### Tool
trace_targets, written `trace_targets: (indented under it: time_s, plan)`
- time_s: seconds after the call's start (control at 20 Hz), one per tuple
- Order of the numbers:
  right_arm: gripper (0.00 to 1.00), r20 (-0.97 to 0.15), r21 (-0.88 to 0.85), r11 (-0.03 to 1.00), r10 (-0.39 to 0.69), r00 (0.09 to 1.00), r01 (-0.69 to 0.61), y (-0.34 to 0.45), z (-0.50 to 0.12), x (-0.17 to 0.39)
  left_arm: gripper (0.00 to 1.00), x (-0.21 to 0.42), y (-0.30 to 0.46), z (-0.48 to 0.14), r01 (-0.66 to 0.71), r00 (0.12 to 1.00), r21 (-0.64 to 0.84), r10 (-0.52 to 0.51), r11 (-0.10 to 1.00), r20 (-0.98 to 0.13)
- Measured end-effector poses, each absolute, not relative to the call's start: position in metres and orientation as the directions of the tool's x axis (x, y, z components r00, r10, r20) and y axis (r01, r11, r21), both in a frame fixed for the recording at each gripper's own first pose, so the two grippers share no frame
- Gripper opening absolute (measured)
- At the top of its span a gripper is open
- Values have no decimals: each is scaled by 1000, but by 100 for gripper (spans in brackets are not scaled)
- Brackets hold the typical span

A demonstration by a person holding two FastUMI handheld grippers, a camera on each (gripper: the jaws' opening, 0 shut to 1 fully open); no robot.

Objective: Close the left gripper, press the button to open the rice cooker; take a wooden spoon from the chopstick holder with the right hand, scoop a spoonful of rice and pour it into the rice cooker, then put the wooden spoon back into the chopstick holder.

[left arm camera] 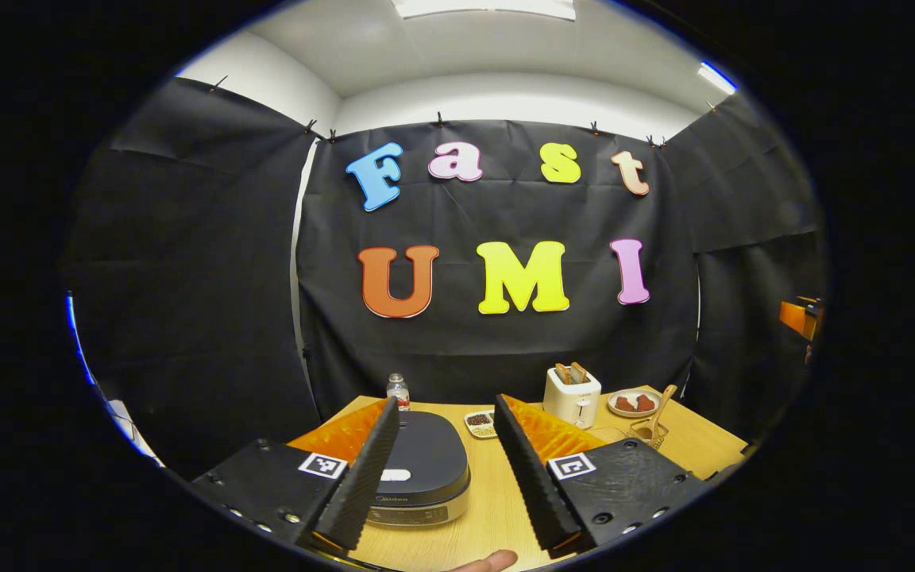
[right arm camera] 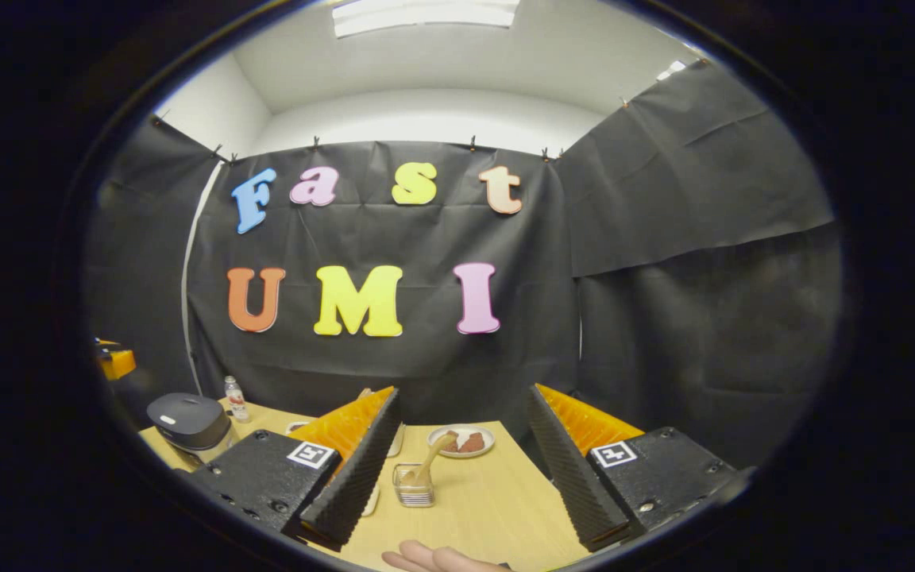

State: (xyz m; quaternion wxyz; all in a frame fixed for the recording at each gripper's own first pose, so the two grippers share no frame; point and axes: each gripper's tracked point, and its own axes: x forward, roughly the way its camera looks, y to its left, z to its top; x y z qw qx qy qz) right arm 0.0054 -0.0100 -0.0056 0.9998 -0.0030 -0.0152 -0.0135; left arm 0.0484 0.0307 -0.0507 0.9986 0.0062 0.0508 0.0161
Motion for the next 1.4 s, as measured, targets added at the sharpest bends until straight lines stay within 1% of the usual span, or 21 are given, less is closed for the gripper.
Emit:
trace_targets:
  time_s: [0.05, 0.15, 0.2, 0.25, 0.3, 0.35, 0.4, 0.45, 0.5, 0.55, 0.6, 0.65, 0.7, 0.85, 1.0, 1.15, 1.25, 1.4]
  plan:
    - [100, 28, -4, 1000, -27, 999, 27, -10, -7, 6, 73, 52, 30, -58, -22, 991, 7, 23, 1000, -129]
    - [100, 26, -2, 1000, -28, 999, 28, -12, -9, 8, 40, 59, 33, -69, -20, 984, -9, 18, 1000, -177]
    - [100, 26, -1, 1000, -28, 999, 28, -13, -9, 9, 43, 62, 36, -73, -25, 980, -15, 21, 1000, -197]
    - [100, 24, 0, 1000, -28, 999, 28, -14, -11, 9, 21, 65, 40, -82, -32, 975, -18, 27, 999, -221]
    - [100, 25, 4, 1000, -27, 999, 27, -15, -11, 10, 16, 69, 44, -87, -45, 969, -19, 39, 999, -244]
    - [100, 22, 8, 1000, -26, 999, 26, -16, -13, 11, 14, 72, 49, -93, -58, 962, -20, 51, 998, -267]
    - [100, 19, 12, 1000, -23, 1000, 23, -16, -15, 12, 15, 75, 51, -99, -61, 955, -17, 53, 998, -291]
    - [100, 17, 14, 1000, -19, 1000, 19, -16, -17, 13, 15, 80, 59, -106, -90, 947, -26, 78, 996, -310]
    - [100, 17, 14, 1000, -17, 1000, 16, -15, -17, 13, 0, 82, 63, -118, -113, 933, -43, 91, 993, -347]
    - [98, 16, 12, 1000, -15, 1000, 15, -16, -19, 14, 0, 82, 67, -124, -123, 920, -49, 96, 991, -380]
    - [100, 17, 11, 1000, -12, 1000, 11, -15, -19, 14, 0, 84, 75, -132, -146, 906, -37, 118, 989, -406]
    - [98, 18, 10, 1000, -8, 1000, 8, -14, -20, 14, 0, 87, 80, -141, -160, 888, -29, 131, 987, -440]
    - [100, 17, 10, 1000, -7, 1000, 6, -14, -22, 15, 0, 90, 82, -150, -167, 872, -33, 132, 985, -471]
    - [100, 7, 5, 1000, 6, 1000, -6, -11, -30, 16, 0, 96, 91, -178, -180, 825, -30, 135, 983, -549]
    - [99, -3, 16, 999, 38, 999, -38, -4, -37, 15, 0, 98, 92, -194, -172, 802, -29, 123, 985, -585]
    - [100, 0, 10, 998, 55, 998, -55, -1, -42, 13, 0, 102, 94, -203, -163, 794, 7, 135, 987, -593]
    - [100, 4, 2, 998, 63, 998, -63, 1, -42, 12, 0, 98, 91, -214, -158, 771, -2, 122, 987, -625]
    - [100, 10, 9, 997, 77, 997, -77, 5, -41, 9, 0, 98, 91, -215, -156, 767, 19, 133, 988, -628]
